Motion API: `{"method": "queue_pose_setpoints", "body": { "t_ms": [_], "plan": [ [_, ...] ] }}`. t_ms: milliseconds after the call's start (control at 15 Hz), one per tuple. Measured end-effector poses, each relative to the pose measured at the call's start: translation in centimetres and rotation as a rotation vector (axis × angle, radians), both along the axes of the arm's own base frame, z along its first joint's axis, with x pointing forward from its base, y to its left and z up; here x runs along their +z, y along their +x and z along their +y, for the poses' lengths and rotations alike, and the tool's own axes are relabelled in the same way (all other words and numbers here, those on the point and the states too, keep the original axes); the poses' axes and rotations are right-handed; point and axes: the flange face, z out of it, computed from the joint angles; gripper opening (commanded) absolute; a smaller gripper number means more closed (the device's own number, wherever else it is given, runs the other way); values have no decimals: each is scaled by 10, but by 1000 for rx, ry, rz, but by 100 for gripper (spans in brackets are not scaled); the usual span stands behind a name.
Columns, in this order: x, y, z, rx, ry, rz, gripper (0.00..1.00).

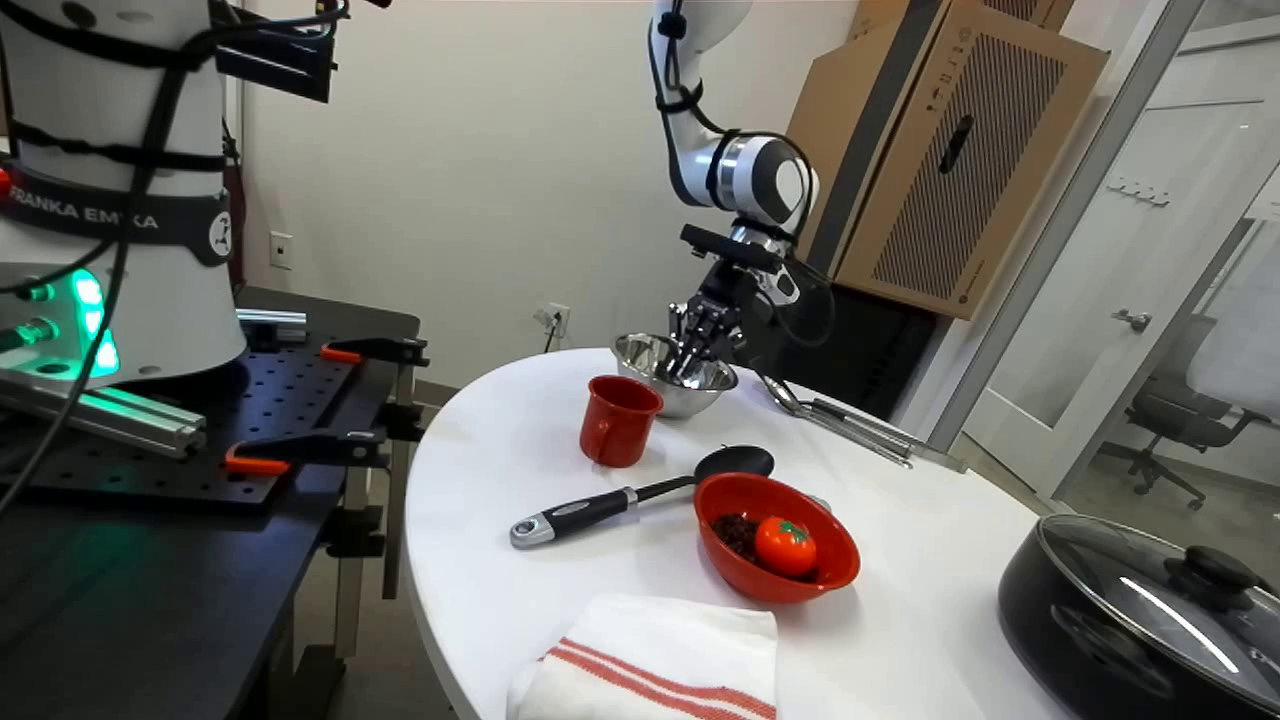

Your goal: Use the spoon to mix the contents of the silver bowl

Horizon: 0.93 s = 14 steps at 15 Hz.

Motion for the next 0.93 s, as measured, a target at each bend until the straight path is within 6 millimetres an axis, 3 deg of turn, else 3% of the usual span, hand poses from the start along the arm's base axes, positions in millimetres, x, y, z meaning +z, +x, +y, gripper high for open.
{"method": "queue_pose_setpoints", "body": {
  "t_ms": [400, 933],
  "plan": [
    [2, -21, -5, 36, -135, 132, 3],
    [0, -42, 2, 85, -144, 279, 3]
  ]
}}
